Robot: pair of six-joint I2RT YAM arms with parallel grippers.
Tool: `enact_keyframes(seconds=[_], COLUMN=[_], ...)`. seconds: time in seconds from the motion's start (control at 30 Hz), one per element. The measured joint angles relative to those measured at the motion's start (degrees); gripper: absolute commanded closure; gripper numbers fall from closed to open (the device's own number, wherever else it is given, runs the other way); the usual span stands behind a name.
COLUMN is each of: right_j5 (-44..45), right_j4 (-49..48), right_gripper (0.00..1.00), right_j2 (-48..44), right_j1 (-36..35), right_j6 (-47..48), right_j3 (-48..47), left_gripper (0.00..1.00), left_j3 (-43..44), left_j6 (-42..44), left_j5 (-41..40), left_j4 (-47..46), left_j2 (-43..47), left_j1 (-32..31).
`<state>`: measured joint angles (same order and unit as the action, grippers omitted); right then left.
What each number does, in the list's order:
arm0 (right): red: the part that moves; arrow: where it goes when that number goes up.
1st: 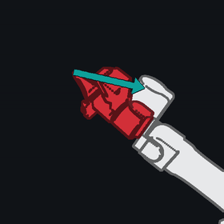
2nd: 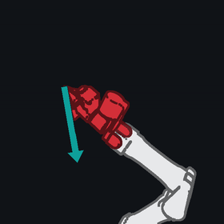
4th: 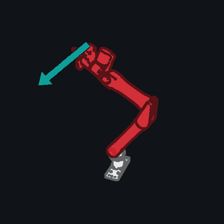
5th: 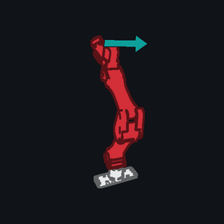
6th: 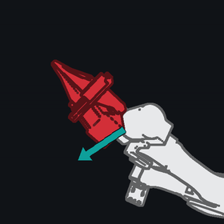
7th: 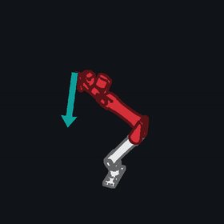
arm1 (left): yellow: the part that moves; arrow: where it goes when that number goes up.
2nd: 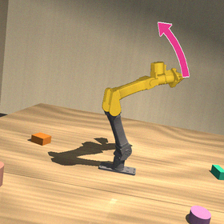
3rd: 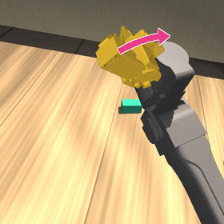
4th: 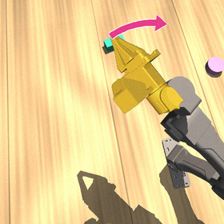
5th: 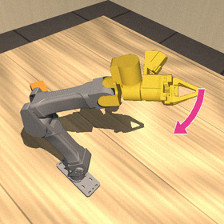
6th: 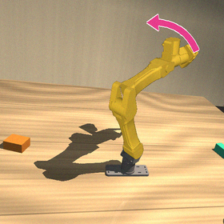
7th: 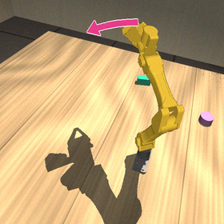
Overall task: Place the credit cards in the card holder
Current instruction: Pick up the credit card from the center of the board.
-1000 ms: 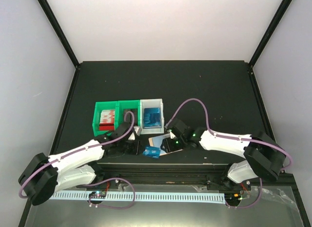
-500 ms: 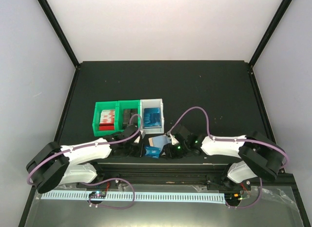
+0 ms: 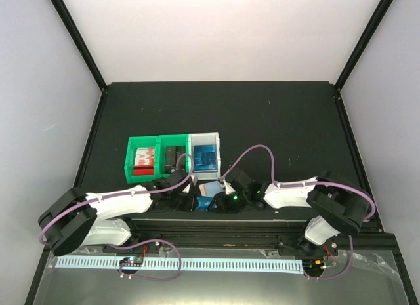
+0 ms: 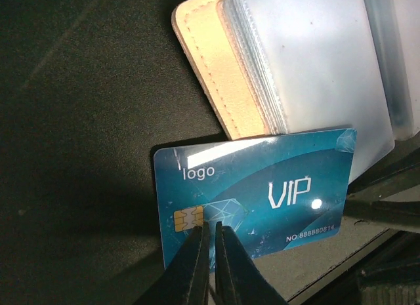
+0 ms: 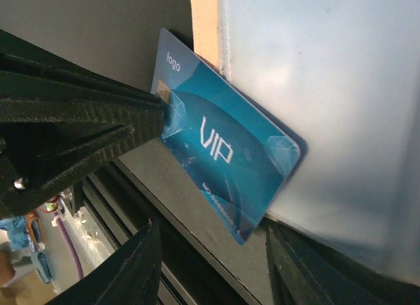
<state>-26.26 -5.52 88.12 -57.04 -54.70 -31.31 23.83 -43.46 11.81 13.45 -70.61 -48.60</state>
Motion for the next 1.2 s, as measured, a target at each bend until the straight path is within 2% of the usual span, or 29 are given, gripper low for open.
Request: enact_keyframes(seconds=[0.27,0.43,0.6,0.9,1.1,1.2], right_j5=[-2.0,-2.0,-0.6,2.7,4.8,5.6], right_j4=[-7.5,-16.9,-22.0,-25.2,-25.8,-25.8], right_gripper=[0.55,0.60,0.67,0.79,0.97,0.99], right_j2=[2.3,2.9,3.9,4.3,5.3,5.2], right_j1=[-0.2,-0.3,-1.0,-2.1,-3.0,-3.1], right_j6=[-5.1,-10.8,-14.8,-17.5,-17.7,-17.6], right_j3=[1.4,5.4,7.0,8.3,8.3,8.2], left_gripper=[0.95,0.95,0.95,0.96,0.95,0.93], left_j3=[0.0,-0.7,-0.9,-0.9,-0.9,-0.9], left_j6=[-0.8,-1.7,-1.9,-2.4,-2.5,-2.5], left_j5=[0.0,0.0,0.0,0.2,0.2,0.1], left_j4=[-1.3,-3.3,-3.9,-5.8,-5.8,-5.7], left_j2=[-0.7,-0.8,-0.8,-1.9,-1.9,-1.5], left_j1=[-0.3,-0.5,-0.7,-0.7,-0.7,-0.7])
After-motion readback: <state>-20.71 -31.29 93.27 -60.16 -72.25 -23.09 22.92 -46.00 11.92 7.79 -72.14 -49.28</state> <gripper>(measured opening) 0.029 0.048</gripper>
